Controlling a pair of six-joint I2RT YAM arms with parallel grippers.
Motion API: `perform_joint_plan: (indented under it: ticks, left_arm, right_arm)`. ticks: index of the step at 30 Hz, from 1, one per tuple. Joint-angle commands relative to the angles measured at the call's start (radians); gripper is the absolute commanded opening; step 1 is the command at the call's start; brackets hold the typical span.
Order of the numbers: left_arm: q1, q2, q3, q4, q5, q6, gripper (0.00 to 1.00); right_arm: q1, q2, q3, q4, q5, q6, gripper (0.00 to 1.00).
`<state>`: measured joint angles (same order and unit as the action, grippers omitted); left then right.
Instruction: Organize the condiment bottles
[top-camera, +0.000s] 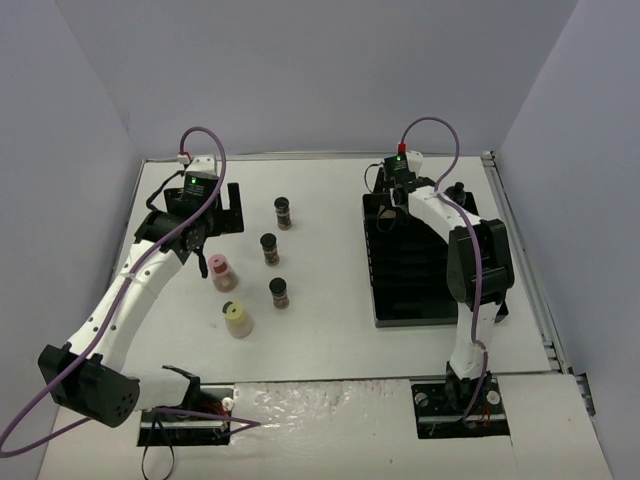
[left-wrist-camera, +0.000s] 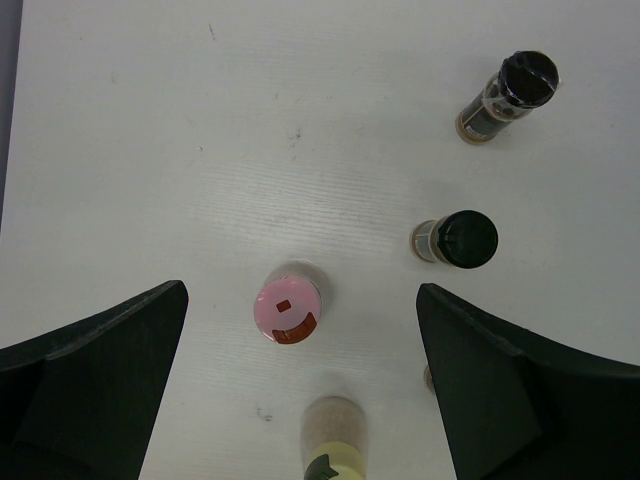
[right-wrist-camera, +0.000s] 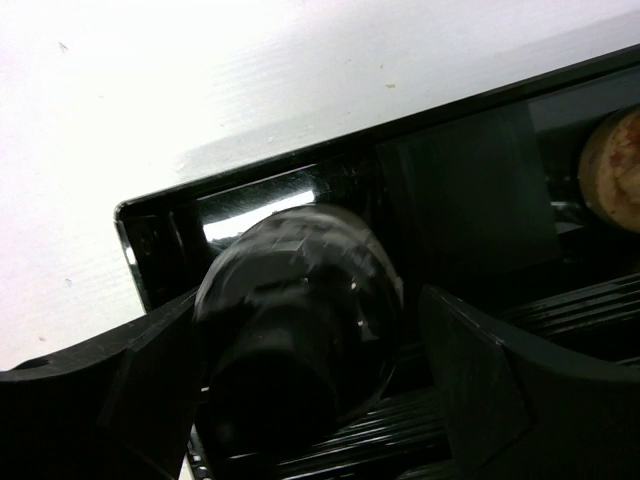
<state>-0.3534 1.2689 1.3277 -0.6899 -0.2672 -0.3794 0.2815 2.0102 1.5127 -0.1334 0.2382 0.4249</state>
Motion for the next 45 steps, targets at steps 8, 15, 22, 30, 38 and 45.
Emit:
perform_joint_plan:
  ticks: [8,15,22,30,38,45]
  left_arm:
    - [-0.006,0.004,0.026,0.054,-0.019,-0.003,0.97]
    - [-0.007,0.007,0.027,0.053,-0.021,-0.004,0.97]
    - [-0.007,0.007,0.028,0.049,-0.033,-0.003,0.97]
    - [-0.007,-0.005,0.027,0.059,-0.043,-0.018,0.97]
    - [-0.006,-0.057,0.065,0.027,-0.108,-0.028,0.97]
    - [-0.002,-0.115,0.065,-0.031,-0.144,-0.03,0.97]
  right_arm:
    - [0.03,-0.12,0.049,-0.043,0.066,-0.014,0.89]
    - [0.09,-0.231,0.067,-0.125,0.156,-0.035,0.89]
    - [0.185,-0.368,0.034,-0.166,0.176,-0.035,0.9]
    - [0.337,-0.296,0.18,-0.171,0.115,-0.065,0.89]
    - [0.401,-0.047,0.467,-0.2,0.056,-0.1,0.89]
    - [0.417,0.103,0.585,-0.194,0.01,-0.101,0.89]
